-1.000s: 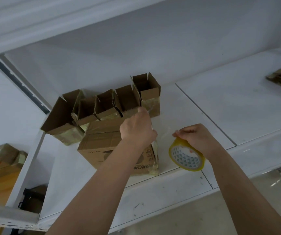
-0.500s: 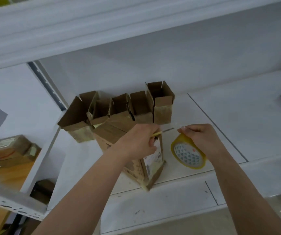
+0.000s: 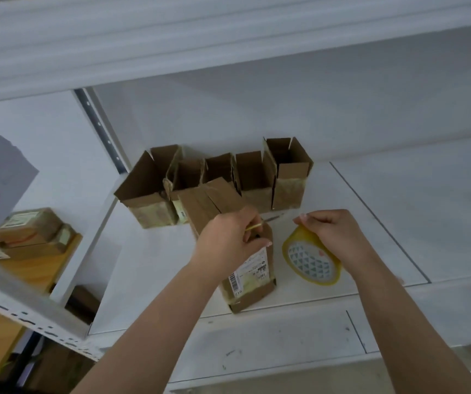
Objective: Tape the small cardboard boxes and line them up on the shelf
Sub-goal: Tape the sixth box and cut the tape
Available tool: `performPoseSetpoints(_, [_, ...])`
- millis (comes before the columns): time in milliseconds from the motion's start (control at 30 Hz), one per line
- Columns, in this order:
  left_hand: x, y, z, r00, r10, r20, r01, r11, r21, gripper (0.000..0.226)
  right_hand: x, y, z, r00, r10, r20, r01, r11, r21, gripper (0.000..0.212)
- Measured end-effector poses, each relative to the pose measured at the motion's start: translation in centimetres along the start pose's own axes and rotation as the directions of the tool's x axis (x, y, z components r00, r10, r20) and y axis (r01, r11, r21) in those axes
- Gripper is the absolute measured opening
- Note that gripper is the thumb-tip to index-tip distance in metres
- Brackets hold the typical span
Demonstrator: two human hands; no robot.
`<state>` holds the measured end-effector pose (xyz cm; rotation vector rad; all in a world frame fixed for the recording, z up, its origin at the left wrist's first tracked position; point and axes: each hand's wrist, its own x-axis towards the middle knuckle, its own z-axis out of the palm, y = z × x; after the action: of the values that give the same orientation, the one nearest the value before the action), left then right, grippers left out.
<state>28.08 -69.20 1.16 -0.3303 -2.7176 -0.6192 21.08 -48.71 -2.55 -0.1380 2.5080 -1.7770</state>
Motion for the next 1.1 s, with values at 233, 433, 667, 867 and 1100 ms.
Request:
performPoseSetpoints(233, [-0.4,-0.5,1.2,0.947,0.271,-0.172,-0.282,0.959,-0.038,0.045,-0.5,0.3,0.0,1.0,-0.005,-0.029,0.005,1.0,-0.004,0.027])
performPoseSetpoints(433, [0.1,-1.0,-0.3,0.986,-0.013,-0.167,-0.027,0.972,-0.234,0.031,-0.6,0.5,-0.1,0.999,0.031,-0.044,-0.031,0.999,0.007,0.019])
performPoseSetpoints(667, [-1.0,-1.6,-1.4,0.982,-0.169,0.087,0.134,0.941,0.31,0.09,-0.6,0.0,0.5,0.999,0.022,-0.036,-0.022,1.0,0.02,0.019])
performPoseSetpoints(867, [-1.5,-3.2,-2.9,0.968,-0.028,0.25,-0.057,0.944,0.324,0.071,-0.3,-0.9,1.0,1.0,0.013,-0.017,-0.013,1.0,-0.001,0.017])
performPoseSetpoints(1100, [-2.2,-5.6,-5.2,0.926,0.009,0.378,-0.071,0.986,0.15,0.07,-0.4,-2.4,1.4,0.999,-0.031,0.015,0.031,0.999,0.022,0.016])
